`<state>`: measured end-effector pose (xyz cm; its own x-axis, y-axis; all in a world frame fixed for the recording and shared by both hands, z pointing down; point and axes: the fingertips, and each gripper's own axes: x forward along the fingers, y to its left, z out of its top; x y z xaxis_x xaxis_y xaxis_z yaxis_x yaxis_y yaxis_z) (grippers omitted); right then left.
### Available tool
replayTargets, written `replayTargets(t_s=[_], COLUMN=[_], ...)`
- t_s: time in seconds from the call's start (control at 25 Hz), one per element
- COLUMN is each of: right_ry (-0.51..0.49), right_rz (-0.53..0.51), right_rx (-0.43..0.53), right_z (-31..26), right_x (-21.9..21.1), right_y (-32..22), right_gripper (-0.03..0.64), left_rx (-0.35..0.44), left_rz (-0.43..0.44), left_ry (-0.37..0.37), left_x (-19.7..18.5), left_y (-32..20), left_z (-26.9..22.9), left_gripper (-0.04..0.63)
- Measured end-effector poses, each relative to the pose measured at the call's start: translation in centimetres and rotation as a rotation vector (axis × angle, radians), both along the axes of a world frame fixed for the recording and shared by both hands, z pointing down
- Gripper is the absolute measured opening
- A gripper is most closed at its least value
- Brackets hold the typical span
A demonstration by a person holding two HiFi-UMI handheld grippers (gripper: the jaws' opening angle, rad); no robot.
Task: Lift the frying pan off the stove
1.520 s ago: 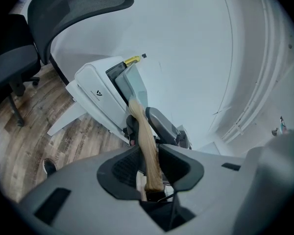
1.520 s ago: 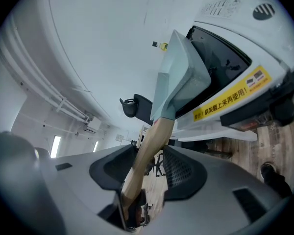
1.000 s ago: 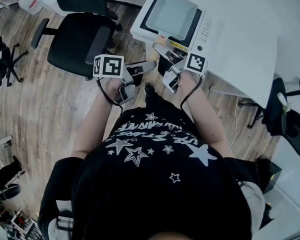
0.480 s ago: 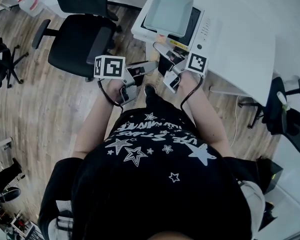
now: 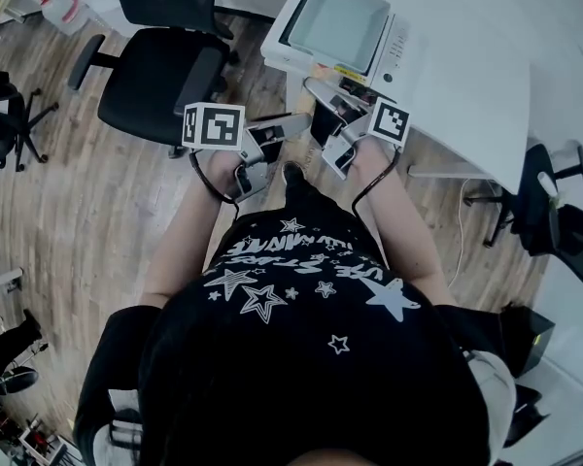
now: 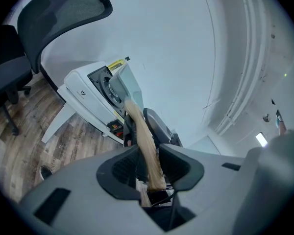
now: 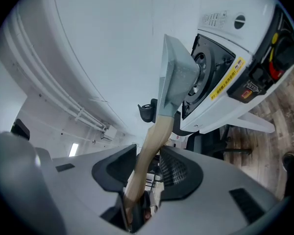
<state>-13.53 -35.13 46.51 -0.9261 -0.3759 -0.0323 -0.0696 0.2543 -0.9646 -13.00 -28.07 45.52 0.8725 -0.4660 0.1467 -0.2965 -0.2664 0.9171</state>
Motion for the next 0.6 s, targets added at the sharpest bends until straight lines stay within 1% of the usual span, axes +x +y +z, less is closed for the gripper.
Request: replayTargets(t_s=[0.24,0.6], right_ry=[0.004,0.036], right_rz=[0.022,0.031], right_rx=[0.049,0.045], right_z=[-0.7,-1.5], right_x=[1.4,1.4], right_y=[7.0,7.8], right_gripper=[0.147,0.149], left_rx=[0.033,0.018], left_rz=[0.033,0.070], left_ry=[-0.010,0.034], left_x=[1.2,1.5], left_y=[7.1,7.8], left_z=[-0.5,-1.2], left_gripper=[0.129,0.135])
